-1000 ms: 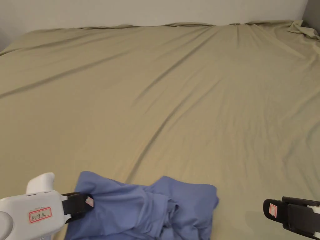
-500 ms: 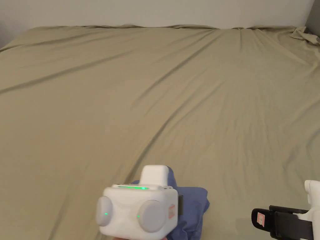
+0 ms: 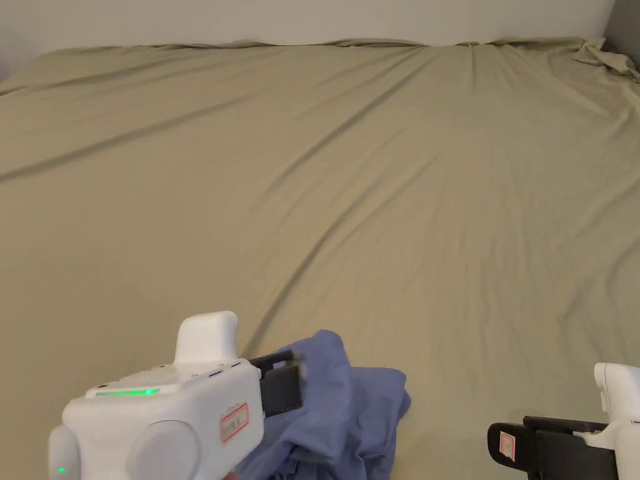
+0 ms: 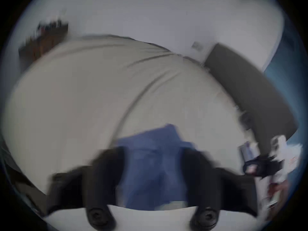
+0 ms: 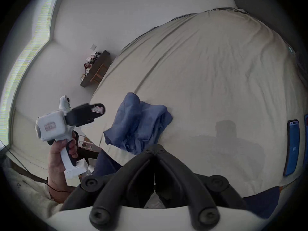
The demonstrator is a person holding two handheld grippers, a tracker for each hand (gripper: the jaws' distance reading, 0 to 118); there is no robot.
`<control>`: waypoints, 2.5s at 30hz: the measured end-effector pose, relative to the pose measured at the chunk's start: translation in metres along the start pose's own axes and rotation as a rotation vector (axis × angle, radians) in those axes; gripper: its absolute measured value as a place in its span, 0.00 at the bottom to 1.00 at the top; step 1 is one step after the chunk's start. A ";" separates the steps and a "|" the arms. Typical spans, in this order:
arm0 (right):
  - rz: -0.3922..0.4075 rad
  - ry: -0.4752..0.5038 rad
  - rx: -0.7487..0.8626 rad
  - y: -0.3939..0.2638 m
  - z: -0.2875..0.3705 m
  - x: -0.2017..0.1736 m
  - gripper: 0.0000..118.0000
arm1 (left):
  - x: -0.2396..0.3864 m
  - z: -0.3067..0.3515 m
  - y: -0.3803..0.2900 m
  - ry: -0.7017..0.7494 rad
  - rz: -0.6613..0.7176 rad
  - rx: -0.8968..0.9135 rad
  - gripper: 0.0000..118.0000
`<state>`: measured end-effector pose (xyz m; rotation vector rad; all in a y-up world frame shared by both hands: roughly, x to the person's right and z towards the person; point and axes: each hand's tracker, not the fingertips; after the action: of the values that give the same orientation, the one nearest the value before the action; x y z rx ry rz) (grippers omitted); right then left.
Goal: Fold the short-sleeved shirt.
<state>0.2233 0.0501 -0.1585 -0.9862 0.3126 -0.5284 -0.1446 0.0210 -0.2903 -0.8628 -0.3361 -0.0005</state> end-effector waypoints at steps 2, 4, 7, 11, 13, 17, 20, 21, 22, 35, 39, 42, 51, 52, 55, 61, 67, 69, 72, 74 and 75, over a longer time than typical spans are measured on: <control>-0.023 -0.001 -0.002 0.000 -0.004 0.002 0.02 | 0.011 -0.017 -0.007 0.045 -0.056 -0.018 0.10; -0.027 0.001 0.000 0.000 -0.003 0.001 0.02 | 0.028 -0.036 -0.017 -0.061 -0.033 -0.068 0.10; -0.019 0.008 -0.001 -0.002 0.000 0.000 0.02 | 0.077 -0.074 -0.042 -0.140 -0.215 -0.145 0.10; -0.012 -0.016 -0.001 -0.003 0.007 0.001 0.02 | 0.136 -0.097 -0.078 -0.206 -0.337 -0.220 0.10; -0.019 -0.022 0.013 -0.003 0.013 0.003 0.02 | 0.155 -0.100 -0.085 -0.308 -0.333 -0.239 0.10; -0.015 -0.039 0.073 0.002 0.031 0.007 0.02 | 0.160 -0.103 -0.101 -0.461 -0.159 -0.382 0.10; -0.003 -0.043 0.127 0.010 0.042 0.009 0.02 | 0.139 -0.070 -0.084 -0.549 -0.204 -0.280 0.10; -0.007 -0.033 0.134 0.013 0.042 0.010 0.02 | 0.126 -0.058 -0.081 -0.580 -0.182 -0.273 0.10; -0.014 -0.003 0.134 0.018 0.039 0.010 0.02 | 0.107 -0.043 -0.076 -0.609 -0.158 -0.274 0.10; -0.194 0.501 -0.194 0.065 -0.165 -0.061 0.02 | -0.101 0.024 -0.068 -0.246 0.271 -0.162 0.10; -0.227 0.192 -0.347 0.061 -0.208 -0.041 0.02 | -0.105 0.015 -0.070 -0.236 0.288 -0.171 0.10; 0.073 -0.128 -0.274 0.045 -0.203 -0.011 0.02 | -0.098 0.008 -0.069 -0.243 0.269 -0.171 0.10; -0.145 0.047 -0.234 0.025 -0.178 0.018 0.02 | -0.051 -0.045 -0.050 -0.456 0.192 -0.166 1.00; -0.164 0.063 -0.230 0.024 -0.179 0.021 0.02 | -0.045 -0.046 -0.044 -0.520 0.186 -0.107 1.00; -0.181 0.088 -0.222 0.021 -0.178 0.027 0.02 | -0.032 -0.073 -0.050 -0.432 0.057 -0.247 1.00; -0.193 0.117 -0.211 0.019 -0.177 0.032 0.02 | -0.017 -0.107 -0.060 -0.512 0.306 -0.236 0.87; -0.301 0.274 -0.093 0.021 -0.151 0.034 0.02 | -0.025 -0.095 -0.067 -0.606 0.423 -0.276 0.37; -0.338 0.395 -0.019 0.025 -0.129 0.031 0.02 | -0.044 -0.084 -0.063 -0.670 0.528 -0.276 0.37; -0.301 0.492 0.055 0.032 -0.087 0.023 0.02 | -0.103 -0.053 -0.044 -0.644 0.467 -0.268 0.37; -0.290 0.519 0.057 0.034 -0.064 0.022 0.02 | -0.153 -0.029 -0.026 -0.571 0.407 -0.264 0.37; -0.284 0.519 0.063 0.035 -0.055 0.022 0.02 | -0.184 -0.019 -0.016 -0.526 0.375 -0.257 0.37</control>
<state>0.2251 0.0150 -0.2172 -0.8254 0.6186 -1.0510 -0.3157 -0.0285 -0.3430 -1.1675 -0.6708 0.5498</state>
